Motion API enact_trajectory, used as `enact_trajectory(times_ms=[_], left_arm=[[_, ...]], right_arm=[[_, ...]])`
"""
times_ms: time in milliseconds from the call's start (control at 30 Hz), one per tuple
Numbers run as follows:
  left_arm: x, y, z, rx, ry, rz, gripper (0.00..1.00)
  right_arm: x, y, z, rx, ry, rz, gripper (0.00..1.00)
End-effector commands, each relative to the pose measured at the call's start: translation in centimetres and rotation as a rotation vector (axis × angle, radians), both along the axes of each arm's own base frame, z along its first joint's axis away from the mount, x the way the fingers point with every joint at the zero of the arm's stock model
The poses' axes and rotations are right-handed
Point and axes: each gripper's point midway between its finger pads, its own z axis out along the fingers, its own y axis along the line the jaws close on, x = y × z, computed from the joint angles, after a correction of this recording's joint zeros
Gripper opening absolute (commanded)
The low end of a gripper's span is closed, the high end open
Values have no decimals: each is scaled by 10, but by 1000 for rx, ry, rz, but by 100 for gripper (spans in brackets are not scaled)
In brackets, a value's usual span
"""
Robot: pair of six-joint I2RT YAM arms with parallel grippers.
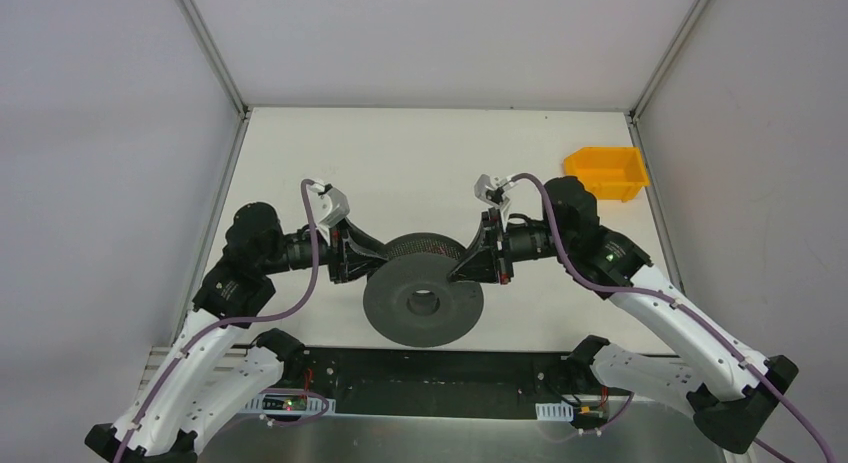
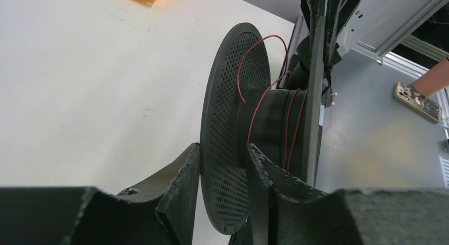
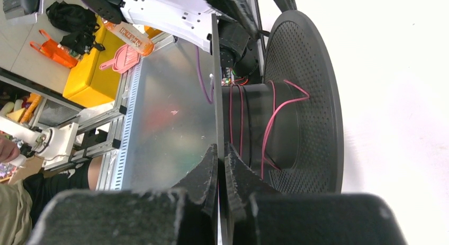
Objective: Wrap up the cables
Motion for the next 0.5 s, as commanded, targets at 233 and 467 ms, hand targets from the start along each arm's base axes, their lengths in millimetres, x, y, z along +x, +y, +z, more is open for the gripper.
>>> enact_trajectory(times_ms=[233,467], left_arm=[[34,39,-1,60,-81,335,41],[51,76,-14,115,-108,572,46]], right_arm=[[53,-7,-19,-30,17,-246,0],[83,-9,-51,-86,124,-332,0]])
